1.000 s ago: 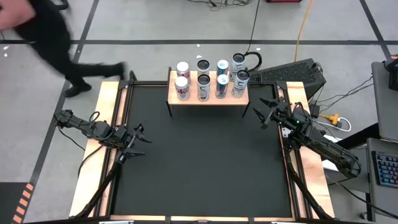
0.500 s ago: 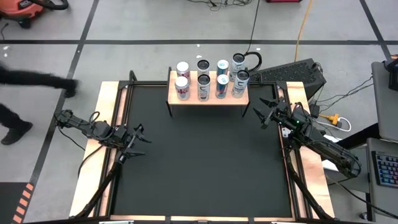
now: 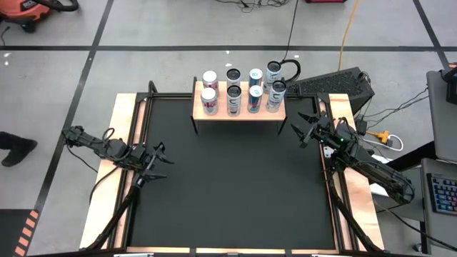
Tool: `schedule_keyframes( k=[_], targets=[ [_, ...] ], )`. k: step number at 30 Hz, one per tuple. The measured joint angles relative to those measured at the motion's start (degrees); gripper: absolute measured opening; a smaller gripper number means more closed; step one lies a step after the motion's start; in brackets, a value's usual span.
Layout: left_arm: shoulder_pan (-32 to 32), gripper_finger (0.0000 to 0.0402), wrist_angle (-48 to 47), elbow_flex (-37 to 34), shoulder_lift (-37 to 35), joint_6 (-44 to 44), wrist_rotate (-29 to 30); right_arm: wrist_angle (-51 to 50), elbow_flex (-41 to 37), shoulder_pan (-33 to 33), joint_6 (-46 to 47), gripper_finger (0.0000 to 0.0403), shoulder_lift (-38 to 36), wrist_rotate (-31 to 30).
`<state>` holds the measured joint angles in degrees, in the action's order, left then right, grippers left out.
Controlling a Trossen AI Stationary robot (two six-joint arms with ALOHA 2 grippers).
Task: Place canned beverage on shelf
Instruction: Return to Home Position
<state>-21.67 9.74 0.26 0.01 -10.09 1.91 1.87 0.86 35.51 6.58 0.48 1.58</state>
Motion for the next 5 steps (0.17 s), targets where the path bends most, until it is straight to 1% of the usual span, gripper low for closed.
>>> schedule_keyframes(
  k=[5],
  targets=[
    [0.0,0.0267,0.0,0.0,0.0,0.0,0.0,0.0,0.0,0.0,0.0,0.0310,0.0,0.0]
  ],
)
